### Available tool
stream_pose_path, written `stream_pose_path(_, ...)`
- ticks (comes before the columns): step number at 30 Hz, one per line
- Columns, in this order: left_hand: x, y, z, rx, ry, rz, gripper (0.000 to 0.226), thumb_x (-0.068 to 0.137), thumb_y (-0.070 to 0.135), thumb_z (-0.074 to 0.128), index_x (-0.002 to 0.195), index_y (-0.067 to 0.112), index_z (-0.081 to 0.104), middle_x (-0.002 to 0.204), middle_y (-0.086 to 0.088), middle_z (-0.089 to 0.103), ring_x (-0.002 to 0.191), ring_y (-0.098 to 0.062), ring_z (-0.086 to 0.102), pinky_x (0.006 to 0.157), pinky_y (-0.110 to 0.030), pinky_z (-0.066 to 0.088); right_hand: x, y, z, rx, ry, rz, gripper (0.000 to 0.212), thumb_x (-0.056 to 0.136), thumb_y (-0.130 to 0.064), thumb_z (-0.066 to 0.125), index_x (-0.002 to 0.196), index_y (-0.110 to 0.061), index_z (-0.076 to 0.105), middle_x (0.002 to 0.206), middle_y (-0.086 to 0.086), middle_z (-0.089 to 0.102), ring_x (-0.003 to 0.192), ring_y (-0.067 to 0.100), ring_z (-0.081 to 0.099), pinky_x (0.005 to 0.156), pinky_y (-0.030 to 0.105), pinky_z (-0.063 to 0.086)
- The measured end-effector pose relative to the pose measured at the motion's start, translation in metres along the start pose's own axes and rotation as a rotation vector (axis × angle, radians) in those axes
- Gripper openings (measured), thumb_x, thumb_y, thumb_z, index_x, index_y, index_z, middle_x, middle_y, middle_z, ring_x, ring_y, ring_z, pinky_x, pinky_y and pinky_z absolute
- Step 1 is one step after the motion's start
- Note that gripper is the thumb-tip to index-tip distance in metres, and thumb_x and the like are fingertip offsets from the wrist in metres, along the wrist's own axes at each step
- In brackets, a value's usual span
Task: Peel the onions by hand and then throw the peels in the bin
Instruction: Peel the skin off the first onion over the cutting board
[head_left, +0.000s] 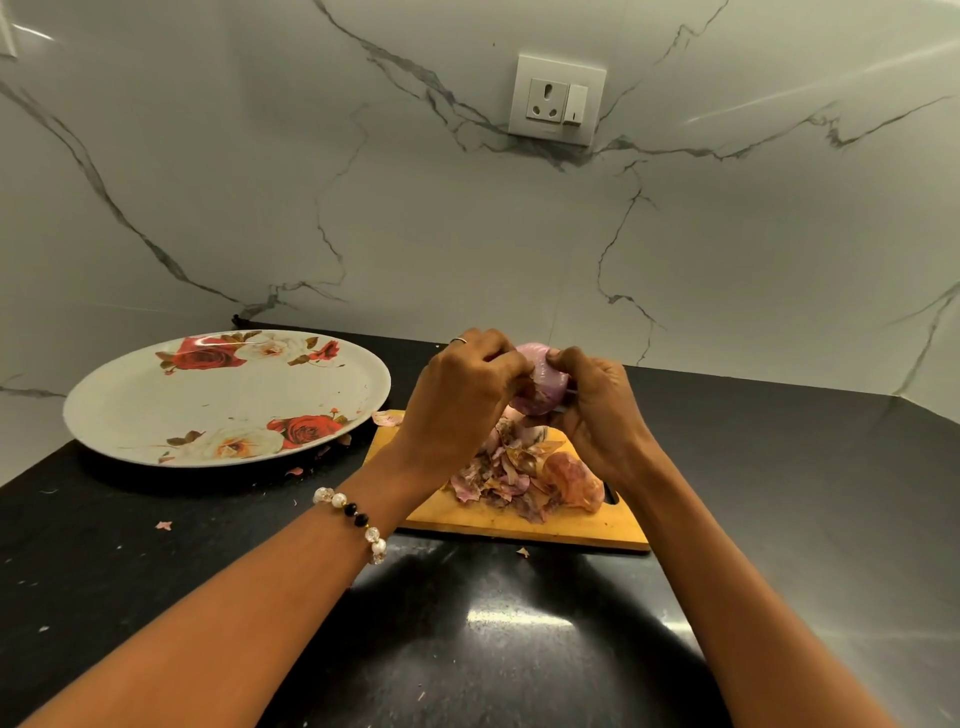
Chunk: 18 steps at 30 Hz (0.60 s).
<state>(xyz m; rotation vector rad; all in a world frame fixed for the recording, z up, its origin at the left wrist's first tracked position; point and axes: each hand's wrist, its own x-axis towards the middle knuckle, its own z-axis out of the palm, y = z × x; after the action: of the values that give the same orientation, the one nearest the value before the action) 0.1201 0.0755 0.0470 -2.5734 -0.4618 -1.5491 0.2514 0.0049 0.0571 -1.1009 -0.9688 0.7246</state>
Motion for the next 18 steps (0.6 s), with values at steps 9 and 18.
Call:
stream_pose_path(9,-0.001,0.001,0.008,0.008,-0.040,0.001,0.021,0.072,0.007,0.081,0.089,-0.004,0.072,0.075,-0.016,0.067,0.061,-0.027,0.065,0.060,-0.033,0.057,0.001,0.004,-0.002,-0.189,0.026,-0.080,0.031,0.100,-0.012,0.047,0.076,-0.010,0.066,0.078,0.007,0.067,0.067,0.017,0.066,0.062,0.037,0.060)
stream_pose_path(18,0.002,0.009,0.010,-0.108,-0.030,-0.092,0.018,0.078,0.004,0.075,0.095,0.002,0.071,0.086,-0.013,0.070,0.073,-0.023,0.068,0.069,-0.023,0.052,0.003,-0.005,-0.007,0.150,0.168,0.099,0.016,0.095,-0.017,0.048,0.098,-0.004,0.057,0.098,0.021,0.061,0.078,0.030,0.065,0.073,0.045,0.055)
